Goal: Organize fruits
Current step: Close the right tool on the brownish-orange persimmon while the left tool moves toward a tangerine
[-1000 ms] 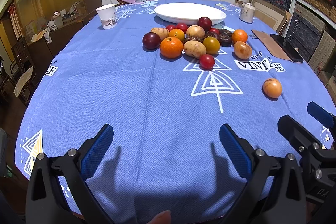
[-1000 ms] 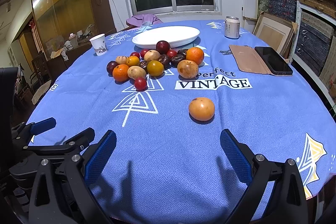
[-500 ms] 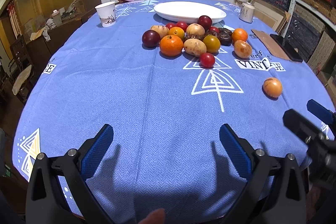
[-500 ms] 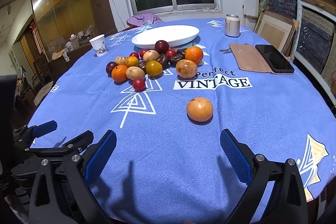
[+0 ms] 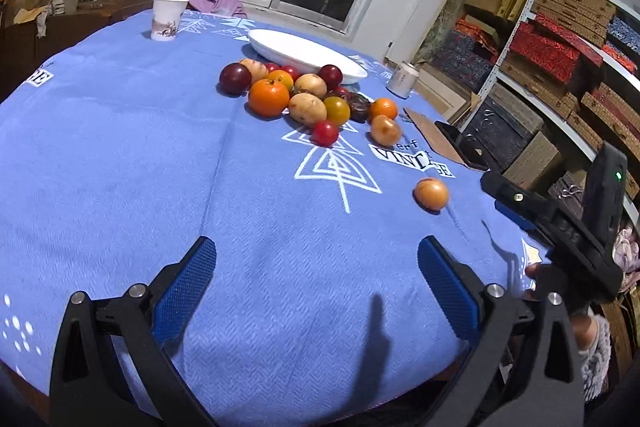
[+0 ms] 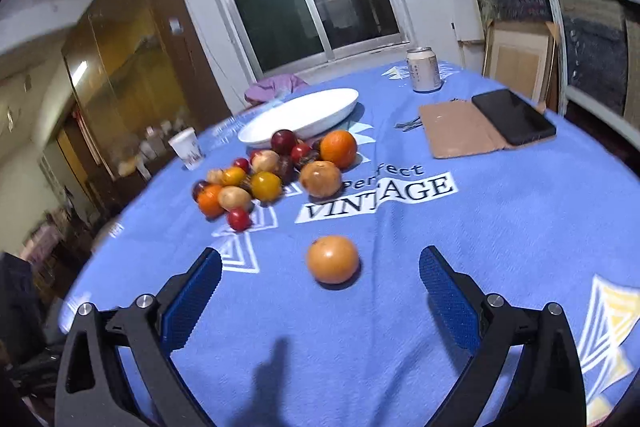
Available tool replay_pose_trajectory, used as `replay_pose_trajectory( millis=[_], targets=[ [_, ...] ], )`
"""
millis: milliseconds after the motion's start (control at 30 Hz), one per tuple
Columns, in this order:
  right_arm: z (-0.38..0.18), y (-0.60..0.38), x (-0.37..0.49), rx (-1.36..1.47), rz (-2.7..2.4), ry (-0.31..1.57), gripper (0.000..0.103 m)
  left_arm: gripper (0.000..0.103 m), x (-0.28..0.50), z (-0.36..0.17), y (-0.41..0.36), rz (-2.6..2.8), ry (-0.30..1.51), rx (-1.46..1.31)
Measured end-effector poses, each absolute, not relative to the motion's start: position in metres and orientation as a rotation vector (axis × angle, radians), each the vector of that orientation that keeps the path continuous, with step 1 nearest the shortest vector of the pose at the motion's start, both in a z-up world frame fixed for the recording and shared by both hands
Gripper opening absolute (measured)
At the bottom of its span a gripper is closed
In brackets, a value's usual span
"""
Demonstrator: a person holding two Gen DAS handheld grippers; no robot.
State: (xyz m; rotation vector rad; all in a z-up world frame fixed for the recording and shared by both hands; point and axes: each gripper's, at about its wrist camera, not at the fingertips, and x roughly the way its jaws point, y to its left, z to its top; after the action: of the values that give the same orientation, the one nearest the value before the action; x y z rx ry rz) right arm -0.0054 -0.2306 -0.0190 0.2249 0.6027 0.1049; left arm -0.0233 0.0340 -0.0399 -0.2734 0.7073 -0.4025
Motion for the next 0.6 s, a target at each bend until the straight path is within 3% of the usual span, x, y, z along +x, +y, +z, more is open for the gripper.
replay_pose_trajectory(
  millis=[267, 600],
  targets=[
    [-0.018, -0.215, 0.029, -0.001, 0.199, 0.728, 0.100, 0.099, -0.034, -0.030, 0.014, -0.499, 0.670, -0.194],
    [-0.022, -0.209, 0.055, -0.028, 0.284, 0.795, 0.099, 0.099, 0.050, -0.002, 0.041, -0.439, 0.779, -0.083]
  ],
)
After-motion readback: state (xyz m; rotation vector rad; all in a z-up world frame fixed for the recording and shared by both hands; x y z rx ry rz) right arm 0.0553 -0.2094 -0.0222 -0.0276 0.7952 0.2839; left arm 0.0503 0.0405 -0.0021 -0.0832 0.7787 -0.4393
